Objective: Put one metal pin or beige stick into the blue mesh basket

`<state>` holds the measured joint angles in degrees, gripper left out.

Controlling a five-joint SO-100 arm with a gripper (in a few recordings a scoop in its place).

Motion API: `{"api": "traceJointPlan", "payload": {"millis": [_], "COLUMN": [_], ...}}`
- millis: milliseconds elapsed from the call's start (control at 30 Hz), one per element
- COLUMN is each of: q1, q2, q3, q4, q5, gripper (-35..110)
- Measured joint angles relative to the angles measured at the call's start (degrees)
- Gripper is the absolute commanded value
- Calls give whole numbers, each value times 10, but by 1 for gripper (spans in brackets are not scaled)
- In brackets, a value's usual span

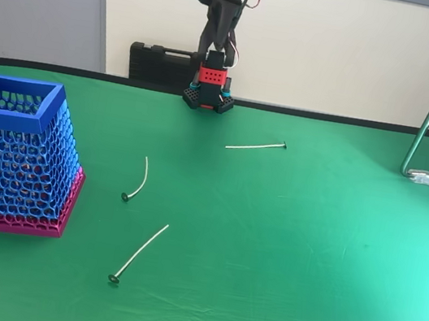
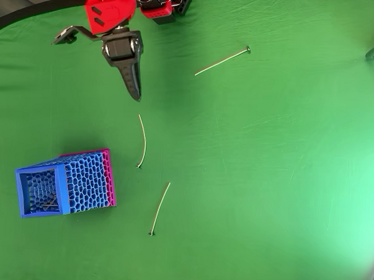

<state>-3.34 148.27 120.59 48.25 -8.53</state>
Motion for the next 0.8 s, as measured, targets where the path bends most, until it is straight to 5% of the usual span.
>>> {"api": "traceJointPlan", "payload": {"millis": [800], "q1": [17], "q2": [399], "q3": [438], "q4": [27], "q5": [-1], "gripper": [0]}}
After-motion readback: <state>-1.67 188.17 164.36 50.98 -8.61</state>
